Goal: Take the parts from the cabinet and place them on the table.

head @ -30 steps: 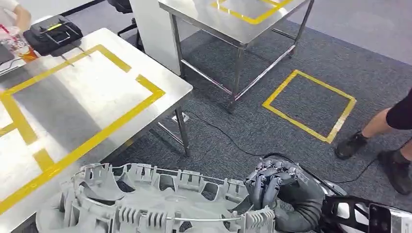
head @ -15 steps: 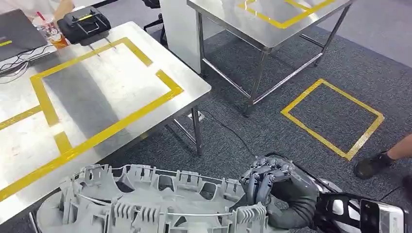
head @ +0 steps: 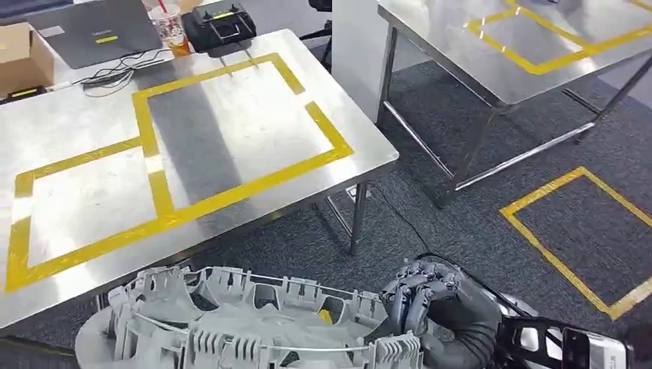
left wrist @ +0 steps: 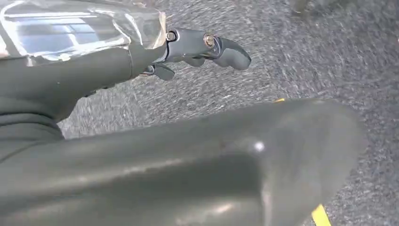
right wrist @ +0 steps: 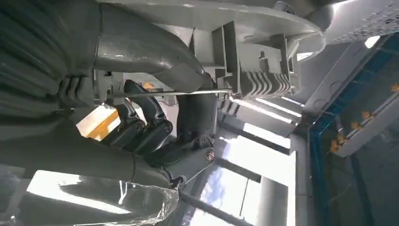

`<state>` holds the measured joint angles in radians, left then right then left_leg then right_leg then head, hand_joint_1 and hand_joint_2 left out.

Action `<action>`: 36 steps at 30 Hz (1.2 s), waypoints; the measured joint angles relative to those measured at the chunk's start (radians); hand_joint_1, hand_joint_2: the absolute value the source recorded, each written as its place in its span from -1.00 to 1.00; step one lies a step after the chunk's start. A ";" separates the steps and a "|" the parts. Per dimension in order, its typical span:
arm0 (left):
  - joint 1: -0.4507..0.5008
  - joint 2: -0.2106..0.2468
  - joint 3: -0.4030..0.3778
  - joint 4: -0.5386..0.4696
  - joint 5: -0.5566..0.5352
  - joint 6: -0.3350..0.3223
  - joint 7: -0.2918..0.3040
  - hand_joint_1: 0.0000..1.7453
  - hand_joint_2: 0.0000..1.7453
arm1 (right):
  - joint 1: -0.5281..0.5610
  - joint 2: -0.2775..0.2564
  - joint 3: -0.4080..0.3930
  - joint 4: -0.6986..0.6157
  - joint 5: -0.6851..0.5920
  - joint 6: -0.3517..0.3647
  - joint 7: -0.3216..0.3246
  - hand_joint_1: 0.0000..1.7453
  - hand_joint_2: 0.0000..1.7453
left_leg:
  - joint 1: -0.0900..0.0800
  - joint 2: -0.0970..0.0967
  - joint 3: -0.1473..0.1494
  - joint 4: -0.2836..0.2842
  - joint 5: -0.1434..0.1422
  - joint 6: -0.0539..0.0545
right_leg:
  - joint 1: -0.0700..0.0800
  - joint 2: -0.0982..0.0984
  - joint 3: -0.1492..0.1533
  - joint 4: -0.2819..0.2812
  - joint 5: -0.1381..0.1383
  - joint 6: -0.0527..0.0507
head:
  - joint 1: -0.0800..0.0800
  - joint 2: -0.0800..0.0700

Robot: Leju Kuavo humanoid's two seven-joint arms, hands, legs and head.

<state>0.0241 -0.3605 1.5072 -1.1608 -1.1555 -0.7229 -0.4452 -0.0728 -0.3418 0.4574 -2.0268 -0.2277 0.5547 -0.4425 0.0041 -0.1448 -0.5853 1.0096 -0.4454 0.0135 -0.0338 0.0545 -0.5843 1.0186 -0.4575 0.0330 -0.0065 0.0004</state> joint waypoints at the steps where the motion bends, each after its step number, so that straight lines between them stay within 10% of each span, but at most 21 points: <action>1: 0.004 -0.001 0.000 0.000 0.002 0.000 0.001 -1.00 -1.00 | 0.000 0.000 0.001 0.000 0.000 0.000 0.000 1.00 1.00 | 0.004 -0.008 -0.004 -0.003 0.002 -0.003 | 0.004 -0.005 -0.001 0.001 0.000 -0.007 | 0.000 0.000; 3: 0.011 0.000 0.001 0.000 0.008 0.000 0.005 -1.00 -1.00 | -0.001 -0.001 0.004 0.000 0.000 0.000 0.001 1.00 1.00 | 0.007 -0.021 -0.011 0.000 -0.002 -0.014 | -0.004 -0.026 0.004 -0.005 0.001 -0.020 | 0.002 0.000; 4: 0.013 -0.001 0.001 0.000 0.011 0.000 0.005 -1.00 -1.00 | -0.002 -0.002 0.005 0.000 0.000 0.000 0.001 1.00 1.00 | 0.006 0.015 -0.011 0.009 -0.006 -0.016 | -0.001 -0.033 0.007 -0.006 0.001 -0.022 | 0.002 0.000; 8: 0.014 -0.002 0.001 0.000 0.011 0.000 0.006 -1.00 -1.00 | -0.002 -0.002 0.006 0.000 0.001 0.000 0.002 1.00 1.00 | 0.003 0.028 -0.013 0.013 -0.008 -0.018 | -0.001 -0.035 0.008 -0.006 0.000 -0.023 | 0.000 0.000; 9: 0.007 -0.001 0.000 0.000 0.014 0.000 0.006 -1.00 -1.00 | 0.002 -0.001 0.008 0.000 0.000 0.000 0.002 1.00 1.00 | 0.003 0.117 -0.072 0.129 -0.073 -0.027 | 0.004 -0.060 0.015 -0.006 -0.009 -0.037 | -0.016 0.000; 10: 0.009 -0.002 0.000 0.003 0.019 -0.004 0.010 -1.00 -1.00 | 0.005 -0.002 0.012 0.001 0.000 0.004 0.003 1.00 1.00 | 0.010 0.138 -0.181 0.320 -0.131 -0.033 | 0.011 -0.103 0.019 -0.005 -0.016 -0.045 | -0.017 0.000; 13: 0.012 -0.001 0.000 0.003 0.034 -0.006 0.016 -1.00 -1.00 | 0.005 -0.002 0.013 0.000 -0.002 0.006 0.003 1.00 1.00 | 0.008 0.159 -0.085 0.122 -0.016 -0.025 | 0.014 -0.141 0.033 -0.006 -0.028 -0.040 | -0.017 0.000; 15: 0.010 0.003 0.000 0.004 0.035 -0.006 0.017 -1.00 -1.00 | 0.005 -0.002 0.013 0.000 -0.003 0.007 0.003 1.00 1.00 | -0.006 0.227 -0.026 0.017 0.007 -0.010 | 0.021 -0.160 0.045 -0.006 -0.037 -0.031 | -0.015 0.000; 19: 0.015 0.003 0.000 0.003 0.042 -0.006 0.019 -1.00 -1.00 | 0.000 -0.002 0.013 0.000 -0.004 0.013 0.003 1.00 1.00 | -0.013 0.180 -0.027 -0.001 0.010 0.013 | 0.023 -0.202 0.063 -0.020 -0.044 -0.010 | -0.017 0.000; 22: 0.011 0.002 0.000 0.003 0.046 -0.007 0.018 -1.00 -1.00 | -0.001 -0.004 0.012 0.001 -0.004 0.013 0.004 1.00 1.00 | 0.004 0.143 0.003 -0.024 0.026 0.027 | 0.016 -0.078 0.011 0.098 -0.102 -0.020 | -0.007 0.000; 25: 0.008 0.000 0.000 0.005 0.046 -0.014 0.017 -1.00 -1.00 | 0.003 -0.005 0.013 0.005 -0.003 0.013 0.006 1.00 1.00 | 0.002 0.093 0.002 -0.023 0.023 0.028 | 0.016 -0.061 -0.103 0.292 -0.159 -0.018 | -0.004 0.000; 29: 0.009 -0.001 0.000 0.008 0.046 -0.016 0.017 -1.00 -1.00 | 0.005 -0.011 0.012 0.006 0.000 0.013 0.006 1.00 1.00 | 0.006 0.025 0.006 -0.010 0.013 0.014 | 0.004 -0.020 0.004 0.014 -0.016 0.025 | -0.001 0.000; 30: 0.009 0.000 0.000 0.009 0.047 -0.015 0.018 -1.00 -1.00 | 0.004 -0.011 0.013 0.008 0.000 0.013 0.006 1.00 1.00 | 0.003 0.015 0.002 -0.005 0.010 0.007 | 0.008 0.008 0.005 0.009 -0.014 0.011 | 0.002 0.000; 35: 0.018 -0.001 0.001 0.011 0.076 -0.011 0.038 -1.00 -1.00 | 0.000 -0.012 0.014 0.008 0.002 0.013 0.009 1.00 1.00 | 0.009 -0.016 -0.015 0.006 0.002 -0.009 | 0.001 -0.030 0.015 0.000 -0.011 -0.024 | 0.001 0.000; 36: 0.019 -0.003 0.000 0.012 0.082 -0.011 0.042 -1.00 -1.00 | -0.001 -0.012 0.014 0.008 0.002 0.013 0.009 1.00 1.00 | 0.000 0.045 -0.025 0.029 -0.011 -0.014 | 0.006 -0.041 0.020 -0.001 -0.015 -0.031 | -0.002 0.000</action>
<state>0.0427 -0.3632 1.5076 -1.1486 -1.0731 -0.7343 -0.4032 -0.0734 -0.3537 0.4719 -2.0191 -0.2255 0.5676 -0.4334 0.0037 -0.0999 -0.6107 1.0389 -0.4568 -0.0005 -0.0278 0.0131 -0.5639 1.0175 -0.4723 0.0018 -0.0086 0.0000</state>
